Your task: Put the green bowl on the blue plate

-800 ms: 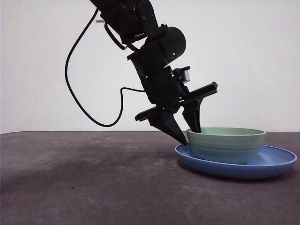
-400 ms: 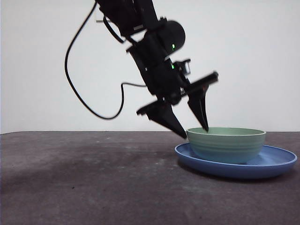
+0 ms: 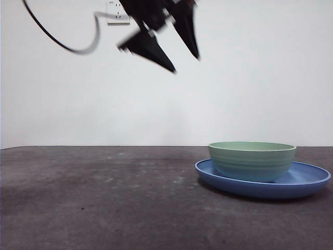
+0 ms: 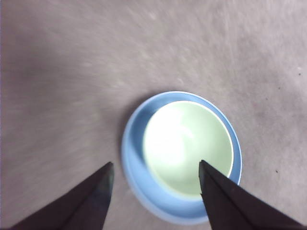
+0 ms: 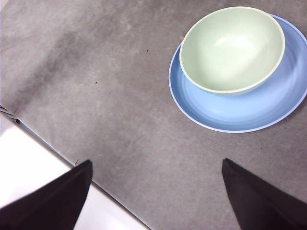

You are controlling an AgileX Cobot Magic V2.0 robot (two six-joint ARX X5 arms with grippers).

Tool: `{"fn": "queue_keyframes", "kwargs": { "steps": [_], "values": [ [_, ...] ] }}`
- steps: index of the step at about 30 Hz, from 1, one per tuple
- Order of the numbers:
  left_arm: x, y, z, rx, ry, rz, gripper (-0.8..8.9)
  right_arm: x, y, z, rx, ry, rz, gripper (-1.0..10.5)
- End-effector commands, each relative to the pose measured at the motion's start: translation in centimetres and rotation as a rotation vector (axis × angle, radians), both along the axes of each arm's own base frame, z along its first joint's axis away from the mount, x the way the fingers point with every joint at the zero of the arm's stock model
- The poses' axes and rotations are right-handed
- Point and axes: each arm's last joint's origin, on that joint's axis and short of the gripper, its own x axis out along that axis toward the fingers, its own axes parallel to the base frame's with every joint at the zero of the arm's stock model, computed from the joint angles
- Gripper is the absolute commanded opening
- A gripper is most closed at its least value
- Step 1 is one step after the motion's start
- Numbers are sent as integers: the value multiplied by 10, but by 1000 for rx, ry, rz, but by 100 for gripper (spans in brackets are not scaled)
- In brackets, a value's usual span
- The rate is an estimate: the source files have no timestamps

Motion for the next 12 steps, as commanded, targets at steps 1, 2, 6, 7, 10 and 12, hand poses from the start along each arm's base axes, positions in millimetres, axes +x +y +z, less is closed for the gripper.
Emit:
{"fn": "queue_keyframes", "kwargs": {
  "steps": [1, 2, 6, 7, 10, 12],
  "values": [
    [-10, 14, 23, 3, -57, -7, 290, 1, 0, 6, 5, -17, -6, 432],
    [-14, 21, 29, 6, -67, -4, 290, 1, 0, 6, 5, -18, -6, 432],
    [-32, 48, 41, 37, -73, 25, 290, 1, 0, 6, 4, -18, -6, 432],
    [-37, 53, 40, 41, -72, 29, 290, 1, 0, 5, 4, -18, -6, 432],
    [-53, 70, 33, 50, -64, 42, 290, 1, 0, 6, 3, -19, -5, 432],
    [-67, 80, 25, 51, -66, 45, 290, 1, 0, 6, 3, -19, -5, 432]
  ]
}}
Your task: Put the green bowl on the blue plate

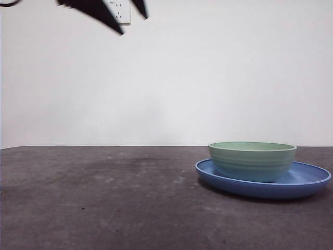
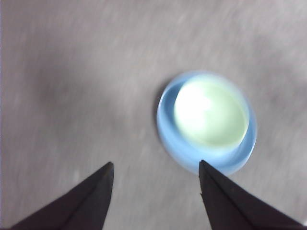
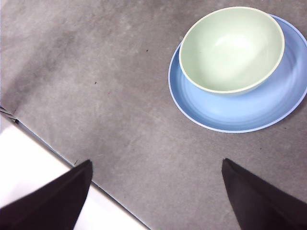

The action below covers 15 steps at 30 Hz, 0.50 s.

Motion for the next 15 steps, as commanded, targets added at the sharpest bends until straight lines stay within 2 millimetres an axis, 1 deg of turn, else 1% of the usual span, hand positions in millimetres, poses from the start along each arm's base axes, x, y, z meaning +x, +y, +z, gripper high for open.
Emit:
{"fn": "queue_keyframes", "kwargs": {
  "steps": [1, 5, 9, 15],
  "values": [
    [-15, 8, -10, 12, -13, -22, 290, 1, 0, 6, 6, -18, -2, 432],
    [-45, 25, -23, 0, -21, -30, 289, 1, 0, 6, 6, -18, -2, 432],
    [-73, 40, -33, -54, -12, -89, 289, 1, 0, 6, 5, -18, -2, 432],
    [-106, 56, -44, -113, -19, -198, 289, 1, 0, 5, 5, -18, -2, 432]
  ]
}}
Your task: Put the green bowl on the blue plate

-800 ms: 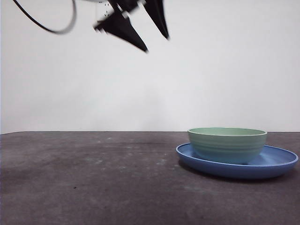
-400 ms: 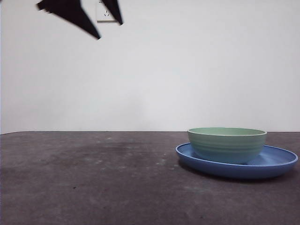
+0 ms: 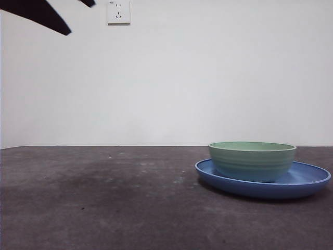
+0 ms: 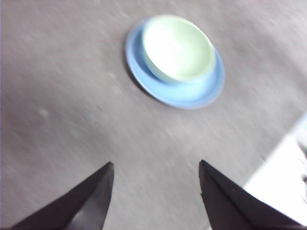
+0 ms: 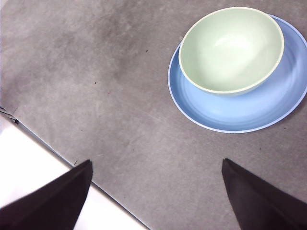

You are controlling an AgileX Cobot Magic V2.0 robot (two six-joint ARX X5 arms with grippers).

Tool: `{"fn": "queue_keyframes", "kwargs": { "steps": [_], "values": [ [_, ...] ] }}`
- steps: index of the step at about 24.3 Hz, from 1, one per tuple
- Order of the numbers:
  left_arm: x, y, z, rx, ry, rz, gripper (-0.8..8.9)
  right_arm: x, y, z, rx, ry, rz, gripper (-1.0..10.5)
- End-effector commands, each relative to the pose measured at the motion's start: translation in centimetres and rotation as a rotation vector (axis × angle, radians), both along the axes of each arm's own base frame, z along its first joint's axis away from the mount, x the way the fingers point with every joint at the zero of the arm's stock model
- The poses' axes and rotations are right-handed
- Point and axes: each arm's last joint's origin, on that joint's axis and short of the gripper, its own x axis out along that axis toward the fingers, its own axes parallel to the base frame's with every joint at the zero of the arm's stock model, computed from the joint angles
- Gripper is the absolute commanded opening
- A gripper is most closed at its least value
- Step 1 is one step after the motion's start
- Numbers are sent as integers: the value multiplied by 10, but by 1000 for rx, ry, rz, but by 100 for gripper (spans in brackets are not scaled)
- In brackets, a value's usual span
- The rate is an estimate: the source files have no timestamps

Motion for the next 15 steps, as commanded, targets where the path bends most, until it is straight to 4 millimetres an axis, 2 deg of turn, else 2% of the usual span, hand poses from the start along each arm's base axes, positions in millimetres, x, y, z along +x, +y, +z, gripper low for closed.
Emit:
{"fn": "queue_keyframes", "kwargs": {
  "steps": [1, 7, 15],
  "values": [
    [-12, 3, -1, -46, -21, -95, 288, 1, 0, 6, 5, -17, -2, 432],
    [-30, 11, 4, -128, -53, -200, 288, 1, 0, 5, 5, -17, -2, 432],
    [-32, 12, 5, -128, -50, -199, 288, 1, 0, 5, 7, -13, -7, 432]
  ]
}}
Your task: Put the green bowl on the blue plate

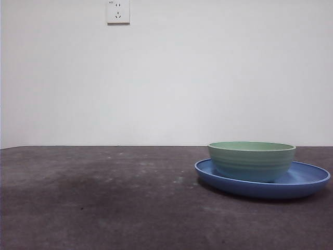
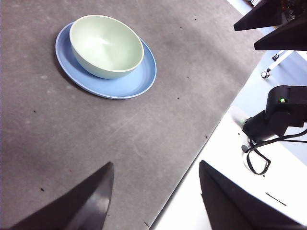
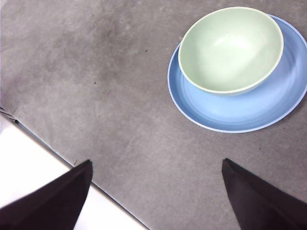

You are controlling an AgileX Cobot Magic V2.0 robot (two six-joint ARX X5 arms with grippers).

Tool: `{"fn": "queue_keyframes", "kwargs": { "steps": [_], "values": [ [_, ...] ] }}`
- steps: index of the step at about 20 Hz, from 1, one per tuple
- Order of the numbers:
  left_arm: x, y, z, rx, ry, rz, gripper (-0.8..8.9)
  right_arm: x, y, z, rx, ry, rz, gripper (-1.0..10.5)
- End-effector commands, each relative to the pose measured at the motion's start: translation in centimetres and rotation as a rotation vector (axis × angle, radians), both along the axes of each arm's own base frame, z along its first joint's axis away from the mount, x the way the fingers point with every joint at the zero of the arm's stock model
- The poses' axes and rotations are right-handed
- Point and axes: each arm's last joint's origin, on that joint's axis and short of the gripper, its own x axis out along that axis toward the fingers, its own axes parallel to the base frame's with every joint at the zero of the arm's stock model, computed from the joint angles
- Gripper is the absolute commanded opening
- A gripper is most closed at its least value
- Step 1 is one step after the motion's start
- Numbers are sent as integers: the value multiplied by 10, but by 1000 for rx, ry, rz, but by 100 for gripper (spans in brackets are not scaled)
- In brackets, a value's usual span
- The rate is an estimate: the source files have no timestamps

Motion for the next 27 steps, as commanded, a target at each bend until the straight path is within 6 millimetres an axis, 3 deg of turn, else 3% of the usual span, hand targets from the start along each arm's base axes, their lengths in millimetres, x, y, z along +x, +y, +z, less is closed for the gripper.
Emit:
{"fn": "queue_keyframes", "kwargs": {
  "steps": [1, 7, 13, 19, 23, 27],
  "values": [
    [1, -2, 1, 2, -13, -20, 288, 1, 0, 5, 1, -12, -18, 432],
    [0, -1, 1, 7, -7, -20, 288, 7, -6, 6, -116, -24, -265, 432],
    [0, -1, 1, 8, -5, -20, 288, 29, -8, 5, -145, -39, -428, 431],
    [0, -1, 1, 12, -17, -29, 288, 74, -12, -15, -161, 60, -458, 412],
    [0, -1, 1, 13, -19, -30, 288, 121, -20, -45, -91, 172, -429, 408],
    [0, -1, 1, 13, -20, -30, 288, 153, -24, -79, -105, 268, -415, 401]
  ]
}}
